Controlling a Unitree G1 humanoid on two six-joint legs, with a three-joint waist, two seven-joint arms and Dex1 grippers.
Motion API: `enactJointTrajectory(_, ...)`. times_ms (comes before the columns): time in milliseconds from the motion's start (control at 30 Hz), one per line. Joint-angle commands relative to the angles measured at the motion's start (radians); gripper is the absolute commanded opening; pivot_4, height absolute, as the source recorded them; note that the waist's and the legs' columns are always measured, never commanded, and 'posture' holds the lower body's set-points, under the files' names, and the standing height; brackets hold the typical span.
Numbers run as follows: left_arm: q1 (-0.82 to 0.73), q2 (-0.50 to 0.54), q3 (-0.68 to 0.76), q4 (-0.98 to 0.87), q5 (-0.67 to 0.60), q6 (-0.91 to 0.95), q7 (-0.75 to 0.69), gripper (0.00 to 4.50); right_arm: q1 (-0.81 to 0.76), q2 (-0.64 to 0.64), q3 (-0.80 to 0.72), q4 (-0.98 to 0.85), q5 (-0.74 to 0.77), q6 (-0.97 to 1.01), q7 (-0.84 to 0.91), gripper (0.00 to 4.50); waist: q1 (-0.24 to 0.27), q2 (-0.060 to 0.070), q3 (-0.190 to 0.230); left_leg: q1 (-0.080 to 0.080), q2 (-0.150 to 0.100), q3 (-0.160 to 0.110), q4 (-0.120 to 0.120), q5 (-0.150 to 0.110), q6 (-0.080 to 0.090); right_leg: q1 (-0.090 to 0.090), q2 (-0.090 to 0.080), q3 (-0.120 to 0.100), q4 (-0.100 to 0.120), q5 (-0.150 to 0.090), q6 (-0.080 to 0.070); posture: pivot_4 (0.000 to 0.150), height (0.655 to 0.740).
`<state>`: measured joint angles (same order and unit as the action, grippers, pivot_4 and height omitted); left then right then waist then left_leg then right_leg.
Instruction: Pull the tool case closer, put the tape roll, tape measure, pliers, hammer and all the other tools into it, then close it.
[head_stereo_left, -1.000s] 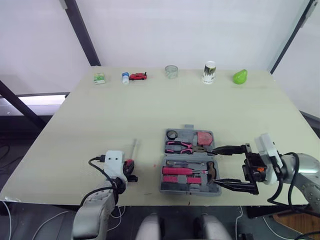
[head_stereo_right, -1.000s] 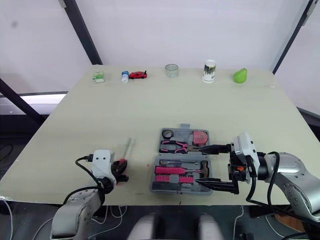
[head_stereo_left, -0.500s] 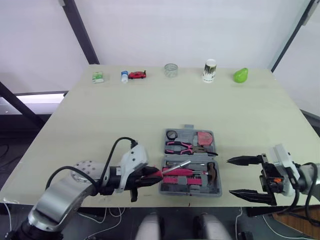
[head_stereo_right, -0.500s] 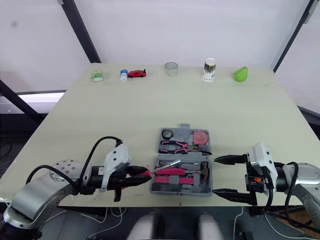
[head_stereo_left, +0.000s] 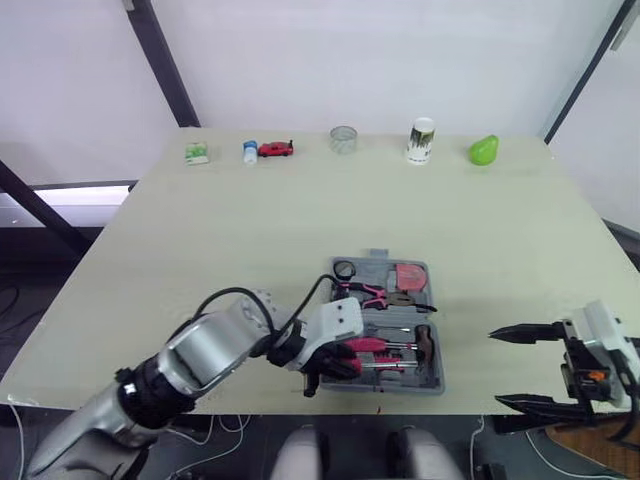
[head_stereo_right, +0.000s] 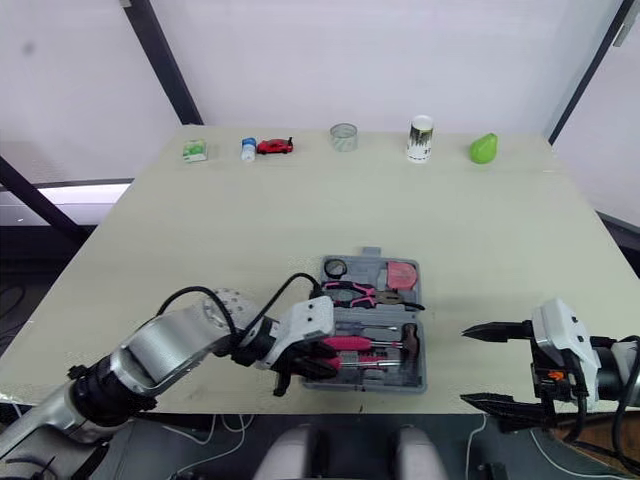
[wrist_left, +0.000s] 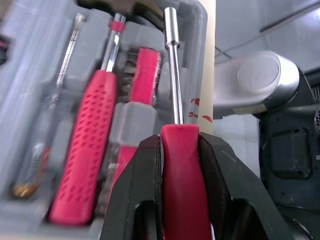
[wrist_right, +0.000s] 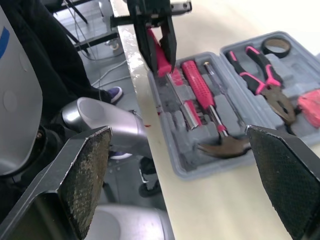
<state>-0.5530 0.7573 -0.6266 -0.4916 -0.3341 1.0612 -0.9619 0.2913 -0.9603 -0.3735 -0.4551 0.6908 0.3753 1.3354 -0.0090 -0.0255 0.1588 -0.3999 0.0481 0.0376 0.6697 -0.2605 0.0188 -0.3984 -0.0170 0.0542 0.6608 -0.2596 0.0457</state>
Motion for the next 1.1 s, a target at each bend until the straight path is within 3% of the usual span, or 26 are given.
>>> enactJointTrajectory(33,-0.036,-0.020,-0.055,0.009,0.037,-0.008,0.003,0.61,-0.041,-0.031,-0.038,0.025,0.001,-0.021,0.035,4.50,-0.002,0.000,0.000,0.000,0.000,0.000,0.000,0.000,0.000,0.000,0.000,0.000,0.000,0.000,0.000,0.150,0.7400)
enactJointTrajectory(233,-0.090,-0.074,-0.122,0.064,0.077,-0.029,-0.006,0.61,-0.111,-0.055,-0.015,0.043,0.005,-0.001,0.036,4.50,0.002,0.000,0.000,0.000,0.000,-0.001,0.000,0.000,0.000,0.000,0.000,0.000,0.000,0.000,0.000,0.150,0.7400)
enactJointTrajectory(1100,-0.104,-0.157,-0.191,0.129,0.152,-0.101,-0.038,0.61,-0.102,-0.051,-0.030,-0.006,0.018,0.042,0.029,4.50,0.008,0.000,0.000,-0.001,-0.001,-0.006,0.001,0.000,0.000,0.000,0.000,0.000,0.001,0.000,0.000,0.150,0.7400)
